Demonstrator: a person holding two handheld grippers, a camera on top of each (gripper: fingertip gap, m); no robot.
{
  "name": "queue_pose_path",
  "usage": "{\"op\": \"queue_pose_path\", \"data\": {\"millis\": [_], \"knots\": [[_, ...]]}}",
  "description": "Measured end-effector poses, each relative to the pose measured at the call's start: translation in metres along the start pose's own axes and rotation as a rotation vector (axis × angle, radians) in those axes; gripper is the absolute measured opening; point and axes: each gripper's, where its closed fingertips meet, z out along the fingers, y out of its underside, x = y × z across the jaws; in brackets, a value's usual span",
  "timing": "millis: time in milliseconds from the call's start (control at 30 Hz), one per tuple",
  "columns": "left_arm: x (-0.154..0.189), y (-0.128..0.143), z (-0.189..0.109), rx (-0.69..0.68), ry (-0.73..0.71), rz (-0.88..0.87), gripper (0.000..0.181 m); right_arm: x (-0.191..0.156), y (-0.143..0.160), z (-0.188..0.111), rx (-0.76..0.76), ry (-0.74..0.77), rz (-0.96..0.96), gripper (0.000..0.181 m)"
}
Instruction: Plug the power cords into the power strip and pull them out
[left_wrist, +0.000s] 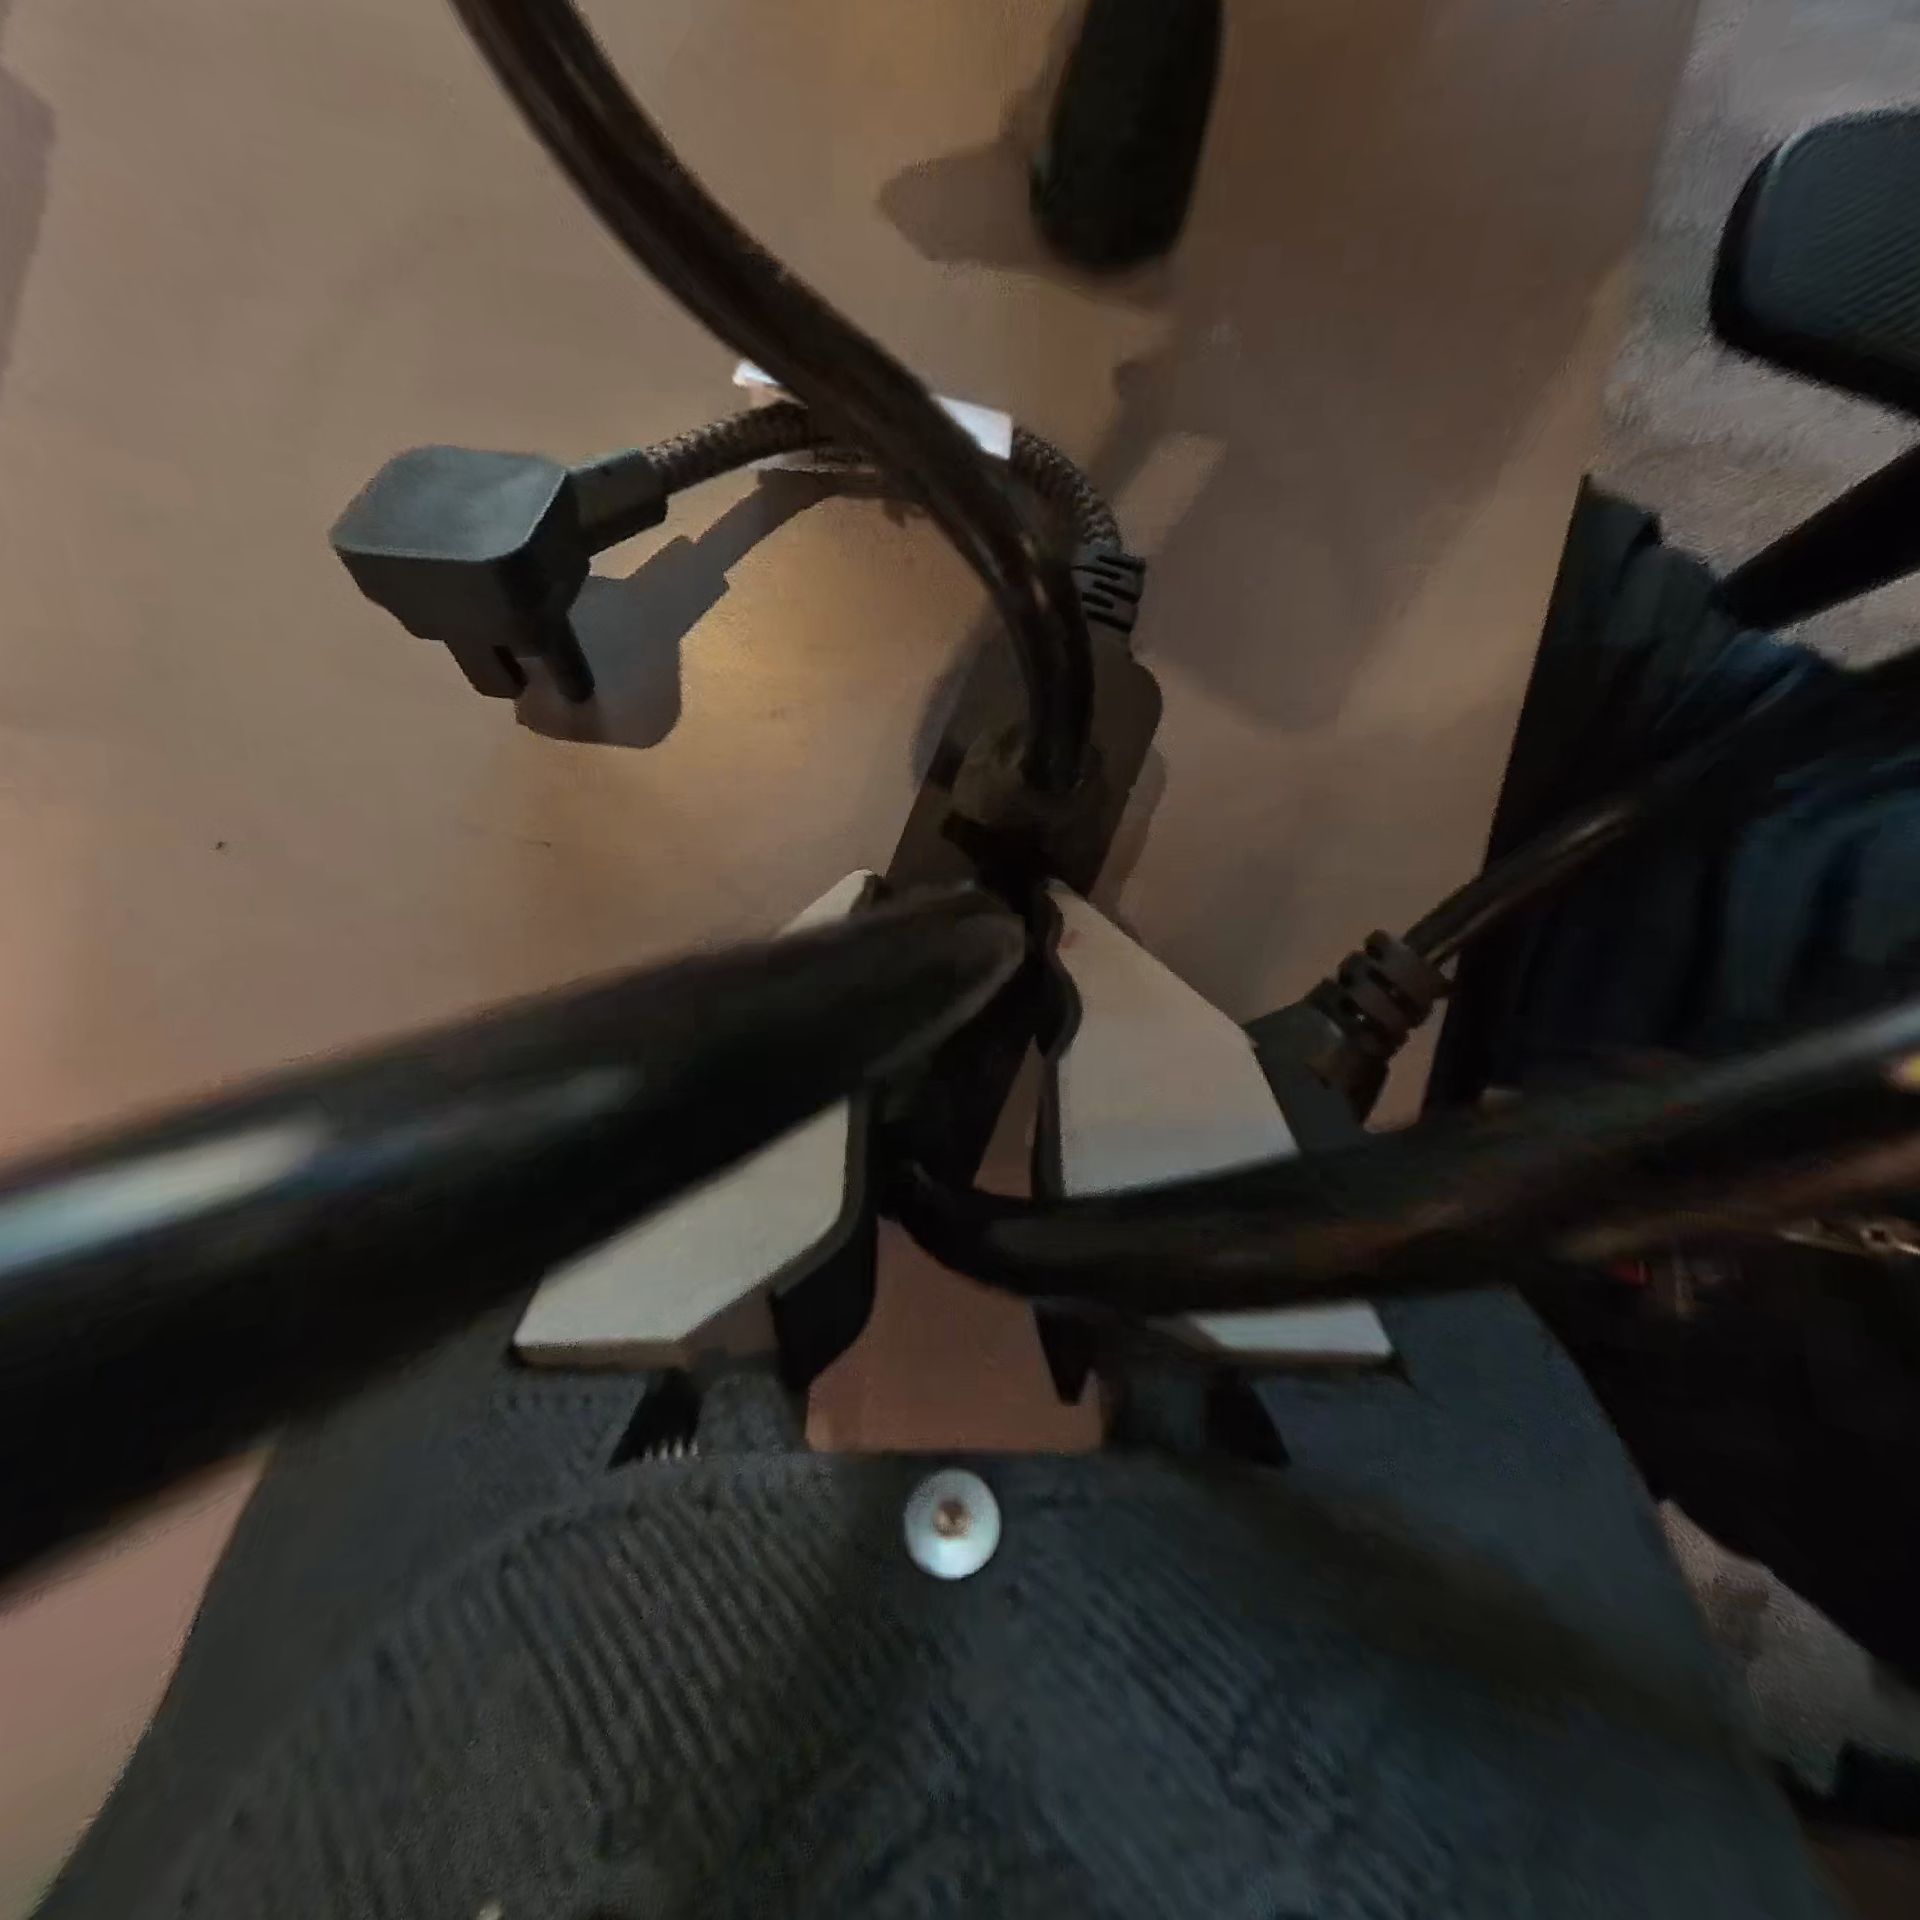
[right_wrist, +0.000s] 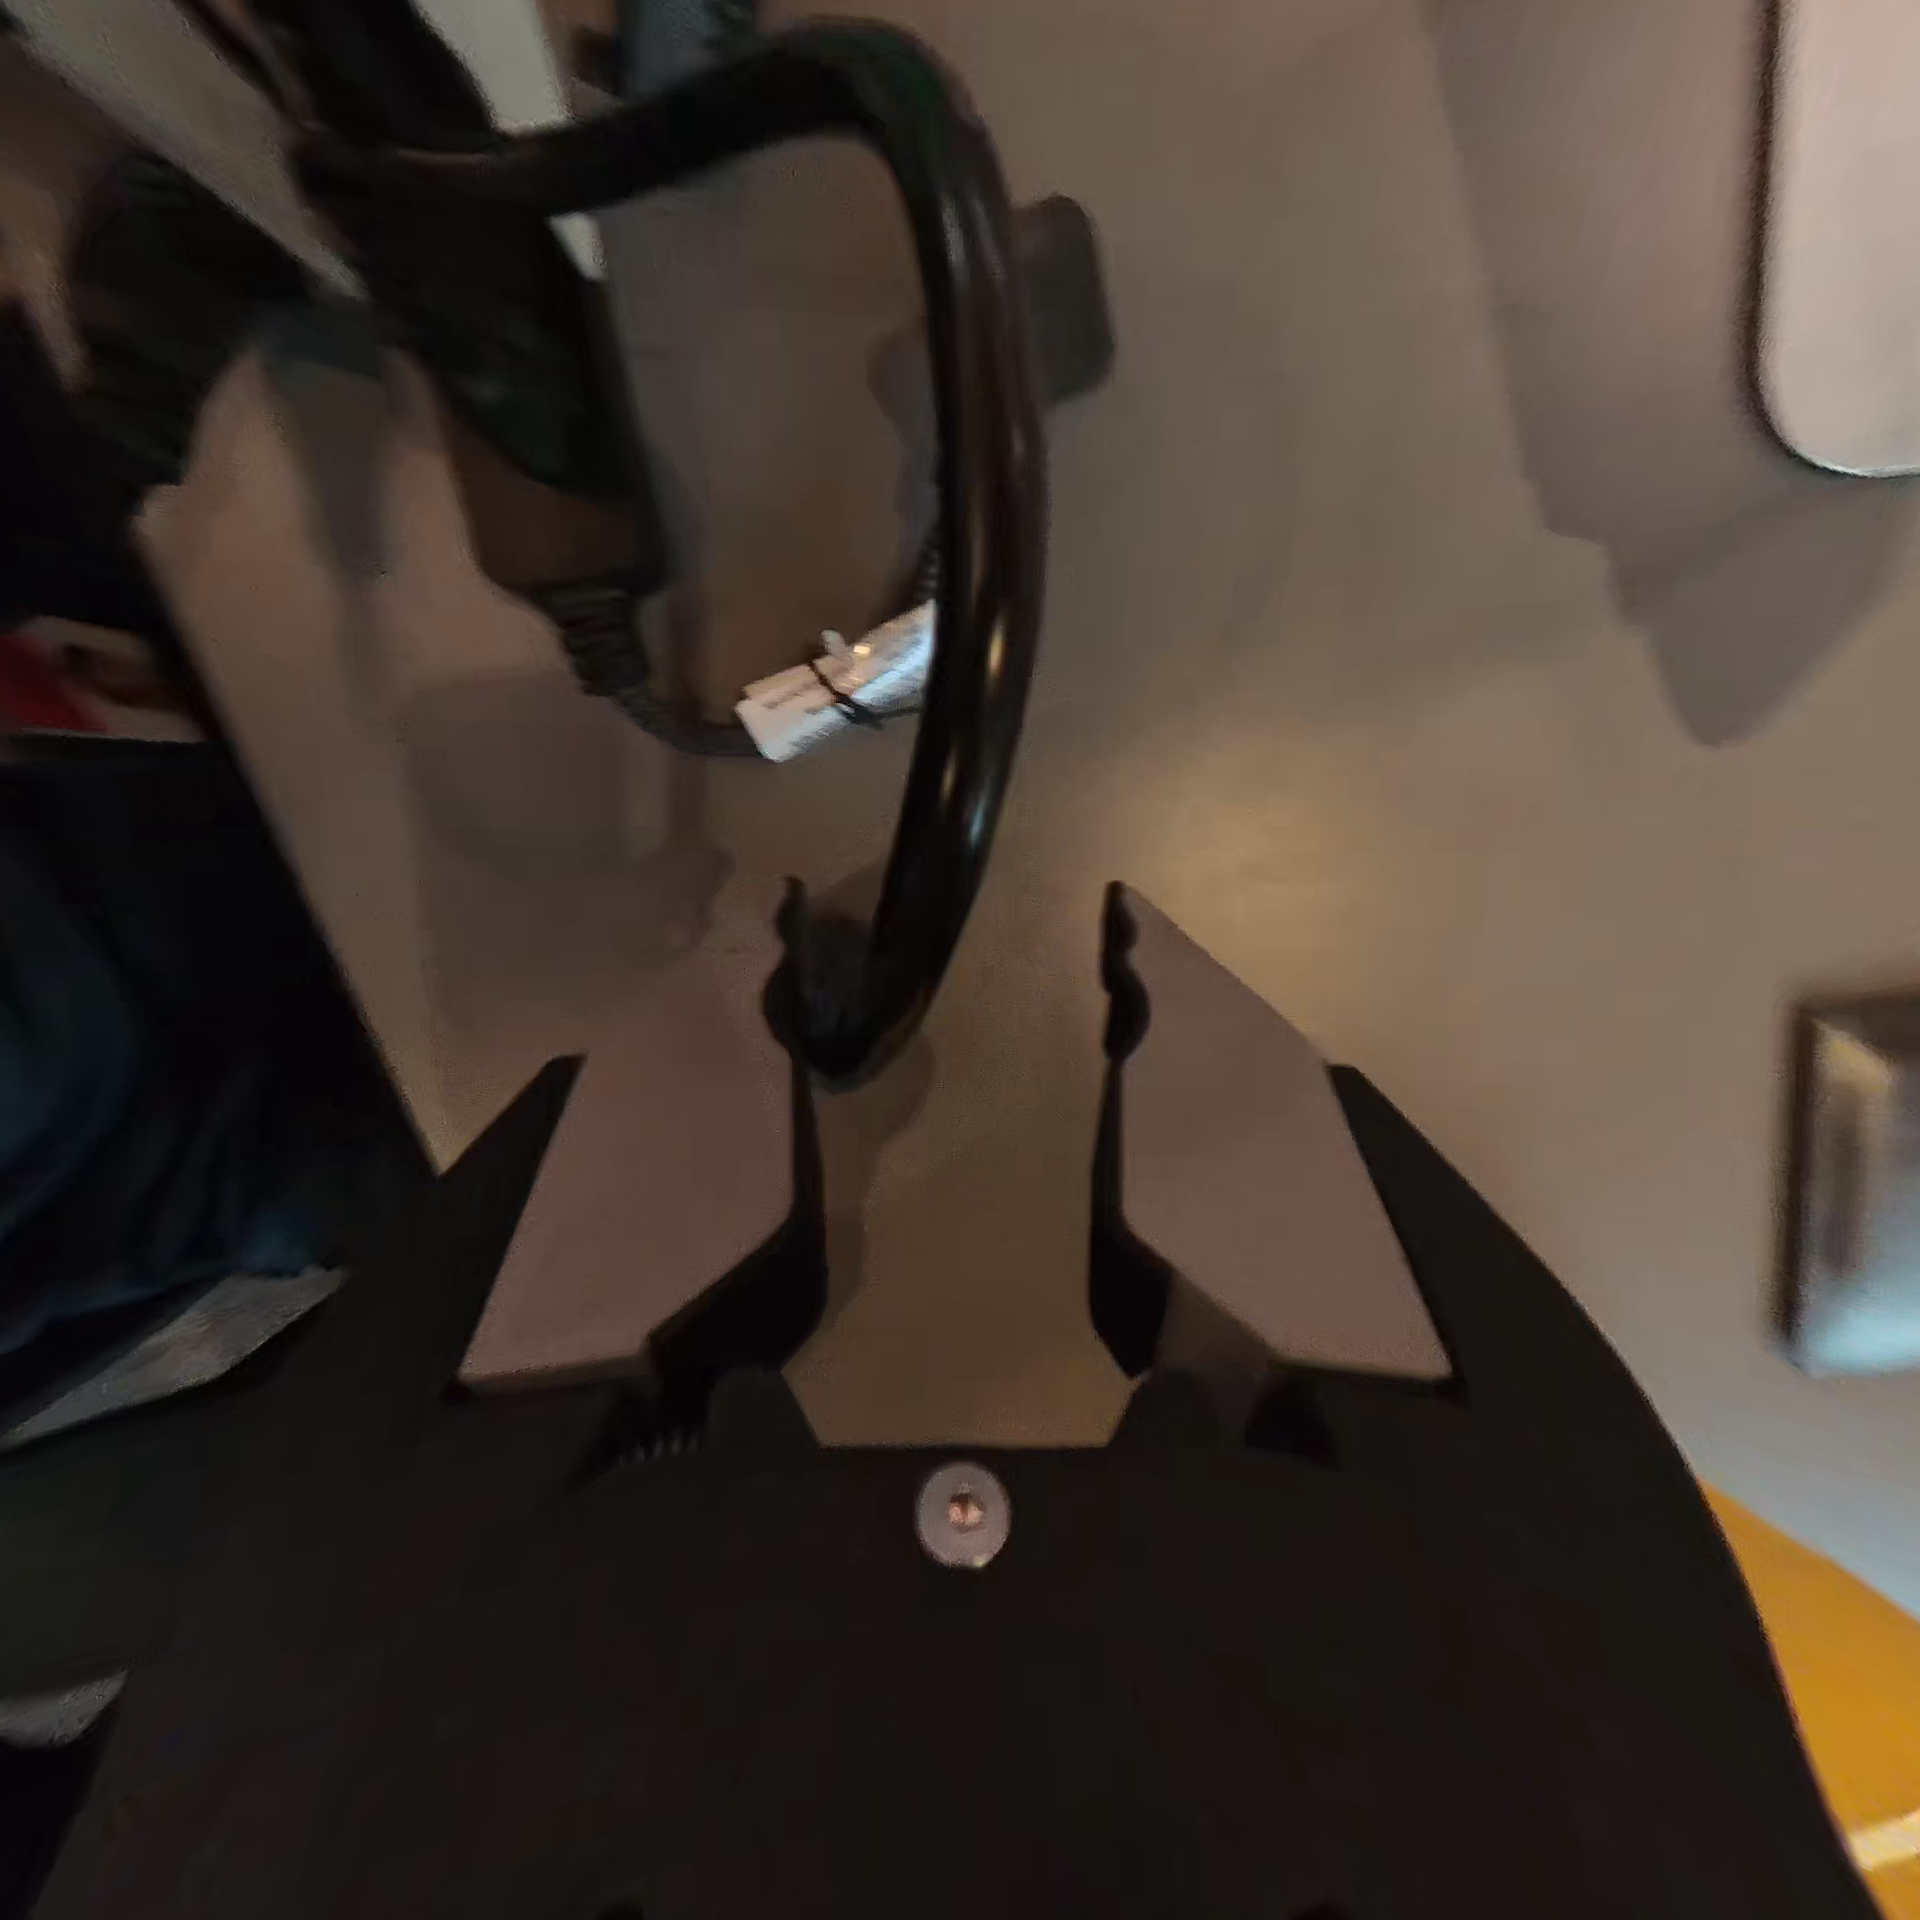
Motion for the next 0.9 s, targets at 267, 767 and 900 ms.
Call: {"op": "queue_pose_path", "data": {"millis": [267, 767, 900], "knots": [[-0.003, -0.004, 0.001, 0.061, -0.027, 0.014, 0.023, 0.038, -0.041, -0.048, 0.428, 0.297, 0.173, 0.055], [-0.026, -0.045, 0.019, 0.344, -0.049, 0.032, 0.024, -0.032, -0.090, 0.024, 0.702, -0.098, 0.226, 0.038], [-0.030, -0.044, 0.018, 0.356, -0.026, 0.079, 0.023, -0.036, -0.103, 0.048, 0.662, -0.142, 0.015, 0.039]]}}
